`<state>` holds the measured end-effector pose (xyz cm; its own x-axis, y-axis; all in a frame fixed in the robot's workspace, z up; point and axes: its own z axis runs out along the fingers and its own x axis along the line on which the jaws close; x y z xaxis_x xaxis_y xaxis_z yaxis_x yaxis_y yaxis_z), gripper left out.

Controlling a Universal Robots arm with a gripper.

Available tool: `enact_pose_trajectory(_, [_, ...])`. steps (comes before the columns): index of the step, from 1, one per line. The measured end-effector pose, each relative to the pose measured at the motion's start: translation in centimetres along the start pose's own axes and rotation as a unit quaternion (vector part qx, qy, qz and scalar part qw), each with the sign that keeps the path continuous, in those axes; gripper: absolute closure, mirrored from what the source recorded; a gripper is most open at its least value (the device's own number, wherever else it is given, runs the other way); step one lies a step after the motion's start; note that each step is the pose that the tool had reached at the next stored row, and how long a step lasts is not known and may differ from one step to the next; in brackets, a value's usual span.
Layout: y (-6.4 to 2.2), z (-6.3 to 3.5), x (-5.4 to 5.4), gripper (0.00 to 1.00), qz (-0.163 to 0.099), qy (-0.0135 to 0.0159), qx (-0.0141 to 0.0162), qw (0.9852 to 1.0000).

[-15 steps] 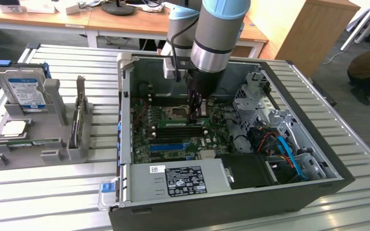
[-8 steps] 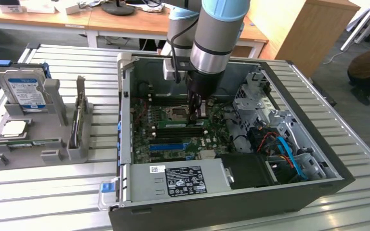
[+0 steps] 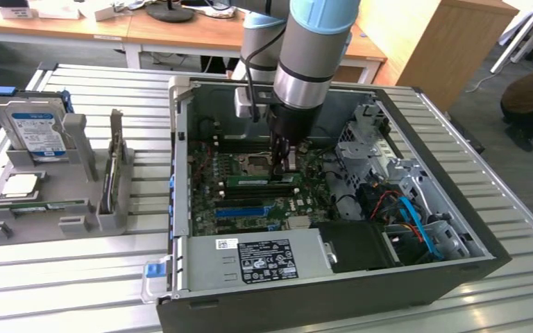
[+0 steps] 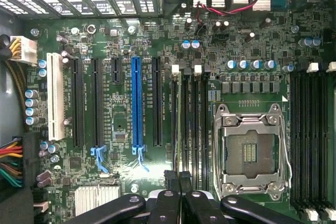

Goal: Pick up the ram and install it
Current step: 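Insert the ram into the slot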

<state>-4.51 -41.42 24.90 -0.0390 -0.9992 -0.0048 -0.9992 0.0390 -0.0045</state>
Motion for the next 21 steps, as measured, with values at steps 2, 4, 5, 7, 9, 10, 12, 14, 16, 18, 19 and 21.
enact_pose_trajectory(2, [0.0, 0.12, -0.01, 0.88, 0.0, -0.0002, 0.0001, 1.0])
enact_pose_trajectory(4, [0.0, 0.19, 0.0, 0.88, 0.0, 0.0, 0.0, 1.0])
enact_pose_trajectory(5, [0.0, 0.2, 0.0, 0.88, 0.0, 0.0001, 0.0, 1.0])
enact_pose_trajectory(7, [0.0, 0.21, 0.0, 0.88, 0.0, 0.0, 0.0, 1.0])
enact_pose_trajectory(9, [0.0, 0.22, 0.0, 0.88, 0.0, 0.0, 0.0, 1.0])
enact_pose_trajectory(10, [0.0, 0.24, 0.0, 0.88, 0.0, -0.0001, 0.0, 1.0])
enact_pose_trajectory(12, [0.0, 0.32, -0.01, 0.88, 0.0, -0.0002, 0.0001, 1.0])
enact_pose_trajectory(14, [0.0, 0.4, 0.0, 0.88, 0.0, -0.0001, 0.0, 1.0])
enact_pose_trajectory(16, [0.0, 0.48, 0.0, 0.88, 0.0, 0.0, 0.0, 1.0])
enact_pose_trajectory(18, [0.0, 0.57, 0.0, 0.88, 0.0, 0.0, 0.0, 1.0])
enact_pose_trajectory(19, [0.0, 0.61, 0.0, 0.88, 0.0, 0.0, 0.0, 1.0])
enact_pose_trajectory(21, [0.0, 0.71, 0.0, 0.88, 0.0, -0.0001, 0.0, 1.0])
